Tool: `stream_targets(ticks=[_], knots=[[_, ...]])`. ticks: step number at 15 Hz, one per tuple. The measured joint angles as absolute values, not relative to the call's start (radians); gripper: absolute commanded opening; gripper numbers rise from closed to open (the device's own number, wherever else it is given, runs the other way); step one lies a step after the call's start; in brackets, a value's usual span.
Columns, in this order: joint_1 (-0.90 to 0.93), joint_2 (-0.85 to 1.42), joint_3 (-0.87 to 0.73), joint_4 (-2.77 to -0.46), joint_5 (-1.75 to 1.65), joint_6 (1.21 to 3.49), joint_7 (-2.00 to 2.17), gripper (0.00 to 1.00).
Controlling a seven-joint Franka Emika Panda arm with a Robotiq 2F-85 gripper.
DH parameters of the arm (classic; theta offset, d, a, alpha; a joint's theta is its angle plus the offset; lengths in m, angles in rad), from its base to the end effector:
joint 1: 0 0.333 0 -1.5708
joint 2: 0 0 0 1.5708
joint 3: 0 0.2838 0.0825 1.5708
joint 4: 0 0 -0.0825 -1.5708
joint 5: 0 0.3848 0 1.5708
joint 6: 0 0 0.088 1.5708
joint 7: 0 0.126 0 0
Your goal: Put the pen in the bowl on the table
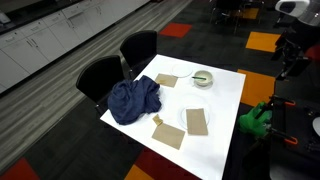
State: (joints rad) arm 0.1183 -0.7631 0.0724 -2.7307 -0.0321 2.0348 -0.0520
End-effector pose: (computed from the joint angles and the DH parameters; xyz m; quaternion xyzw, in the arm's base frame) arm 0.3414 0.0600 0.4023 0.9916 0.1184 0.0350 0.0376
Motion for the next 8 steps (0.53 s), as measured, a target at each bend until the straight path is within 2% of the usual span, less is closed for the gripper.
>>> stream_targets(ticks=[8], knots=[[0.040,-0.651,-0.126,-2.654,-0.156,2.288,-0.317,1.00]])
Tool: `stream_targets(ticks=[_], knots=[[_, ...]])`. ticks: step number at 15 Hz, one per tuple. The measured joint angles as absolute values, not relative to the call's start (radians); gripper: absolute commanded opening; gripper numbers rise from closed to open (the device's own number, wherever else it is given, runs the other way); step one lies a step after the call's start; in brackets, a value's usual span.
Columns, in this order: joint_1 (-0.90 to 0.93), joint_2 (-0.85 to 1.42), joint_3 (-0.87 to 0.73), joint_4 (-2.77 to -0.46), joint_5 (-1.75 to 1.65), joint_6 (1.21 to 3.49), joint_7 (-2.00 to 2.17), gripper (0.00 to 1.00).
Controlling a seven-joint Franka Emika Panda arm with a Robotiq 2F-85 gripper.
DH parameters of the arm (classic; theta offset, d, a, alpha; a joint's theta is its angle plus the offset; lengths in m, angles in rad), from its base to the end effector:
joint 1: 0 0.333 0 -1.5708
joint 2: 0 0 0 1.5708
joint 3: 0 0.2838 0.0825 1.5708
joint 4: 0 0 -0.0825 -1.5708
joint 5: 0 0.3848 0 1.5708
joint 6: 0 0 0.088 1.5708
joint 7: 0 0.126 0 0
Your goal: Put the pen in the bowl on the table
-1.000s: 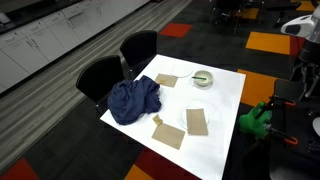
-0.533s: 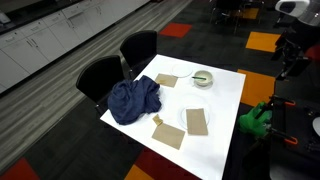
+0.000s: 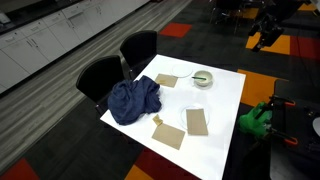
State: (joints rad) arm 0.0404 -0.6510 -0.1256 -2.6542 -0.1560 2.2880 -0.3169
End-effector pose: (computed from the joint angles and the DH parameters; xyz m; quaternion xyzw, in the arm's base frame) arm 0.3965 -0.0365 0.4244 0.9760 0.1637 0.1334 0.0537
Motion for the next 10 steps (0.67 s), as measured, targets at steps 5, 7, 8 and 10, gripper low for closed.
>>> stream_targets(ticks=[5,7,8,10], knots=[[0.035,-0.477,-0.218,-2.601,-0.162,2.501,-0.490,1.00],[0.037,-0.398,-0.241,-2.591,-0.153,2.598,-0.546,1.00],[0.040,-0.359,-0.252,-2.585,-0.142,2.639,-0.574,1.00],[0.047,-0.283,-0.271,-2.571,-0.101,2.697,-0.639,1.00]])
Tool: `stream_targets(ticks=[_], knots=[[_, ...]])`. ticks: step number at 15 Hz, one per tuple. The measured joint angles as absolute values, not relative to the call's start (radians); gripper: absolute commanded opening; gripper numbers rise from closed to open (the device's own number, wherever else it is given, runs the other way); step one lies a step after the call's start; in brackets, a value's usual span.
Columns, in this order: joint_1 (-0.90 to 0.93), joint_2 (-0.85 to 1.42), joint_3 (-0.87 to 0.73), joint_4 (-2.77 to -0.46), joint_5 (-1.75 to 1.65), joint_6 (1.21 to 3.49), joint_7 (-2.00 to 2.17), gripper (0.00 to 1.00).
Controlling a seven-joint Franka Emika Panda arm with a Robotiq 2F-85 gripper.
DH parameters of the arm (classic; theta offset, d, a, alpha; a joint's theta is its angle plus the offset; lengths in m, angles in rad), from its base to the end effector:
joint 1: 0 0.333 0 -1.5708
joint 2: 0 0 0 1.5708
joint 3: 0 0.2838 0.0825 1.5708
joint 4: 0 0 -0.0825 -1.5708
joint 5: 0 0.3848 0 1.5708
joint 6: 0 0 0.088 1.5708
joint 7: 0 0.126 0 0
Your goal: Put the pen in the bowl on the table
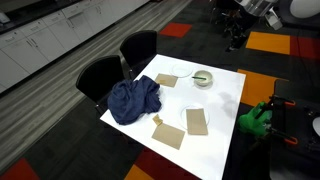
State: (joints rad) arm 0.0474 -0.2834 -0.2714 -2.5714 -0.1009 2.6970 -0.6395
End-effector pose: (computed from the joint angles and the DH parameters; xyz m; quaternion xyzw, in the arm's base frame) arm 0.4645 -0.0997 0.3526 0.9503 0.2391 0.1842 0.0766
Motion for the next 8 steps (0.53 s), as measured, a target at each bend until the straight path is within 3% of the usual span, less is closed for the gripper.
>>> stream_targets(ticks=[8], knots=[[0.021,-0.044,-0.298,-2.448,0.182,2.706,-0.974,1.00]])
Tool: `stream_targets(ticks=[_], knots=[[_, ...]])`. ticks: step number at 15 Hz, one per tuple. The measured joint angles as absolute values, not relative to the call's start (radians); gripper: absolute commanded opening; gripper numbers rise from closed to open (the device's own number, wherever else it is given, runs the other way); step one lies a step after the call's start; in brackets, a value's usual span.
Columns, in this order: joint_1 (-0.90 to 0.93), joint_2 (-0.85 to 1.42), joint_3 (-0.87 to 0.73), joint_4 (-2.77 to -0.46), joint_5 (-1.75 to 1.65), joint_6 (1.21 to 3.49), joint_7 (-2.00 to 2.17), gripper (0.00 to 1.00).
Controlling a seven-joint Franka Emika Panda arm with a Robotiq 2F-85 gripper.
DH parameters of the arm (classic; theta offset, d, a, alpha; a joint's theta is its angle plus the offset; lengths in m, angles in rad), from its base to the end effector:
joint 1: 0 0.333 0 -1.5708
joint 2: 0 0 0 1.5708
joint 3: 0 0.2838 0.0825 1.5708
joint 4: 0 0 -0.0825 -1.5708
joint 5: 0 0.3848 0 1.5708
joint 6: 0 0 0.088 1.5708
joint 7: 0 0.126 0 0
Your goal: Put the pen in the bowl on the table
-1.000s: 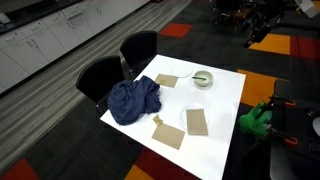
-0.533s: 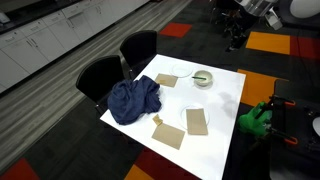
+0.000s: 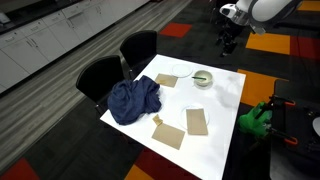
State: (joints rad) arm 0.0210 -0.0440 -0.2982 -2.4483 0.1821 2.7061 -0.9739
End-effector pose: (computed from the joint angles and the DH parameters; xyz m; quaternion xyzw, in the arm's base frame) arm 0.4901 -0.1438 0.2953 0.9514 0.2640 0.1533 0.0409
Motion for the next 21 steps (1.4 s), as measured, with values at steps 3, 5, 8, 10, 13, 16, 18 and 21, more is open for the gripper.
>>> stream_targets(ticks=[3,5,8,10,13,16,18,21], knots=[[-0.031,0.035,-0.277,-2.405,0.218,2.702,-1.040,1.00],[-0.072,0.089,-0.252,-2.380,0.219,2.702,-1.062,1.00],[-0.126,0.170,-0.205,-2.348,0.215,2.702,-1.077,1.00],[-0.156,0.221,-0.174,-2.328,0.213,2.702,-1.077,1.00],[-0.188,0.274,-0.142,-2.306,0.213,2.702,-1.077,1.00],[-0.191,0.280,-0.141,-2.297,0.213,2.701,-1.077,1.00],[-0.191,0.280,-0.141,-2.295,0.213,2.700,-1.077,1.00],[-0.218,0.290,-0.106,-2.296,0.216,2.704,-1.076,1.00]])
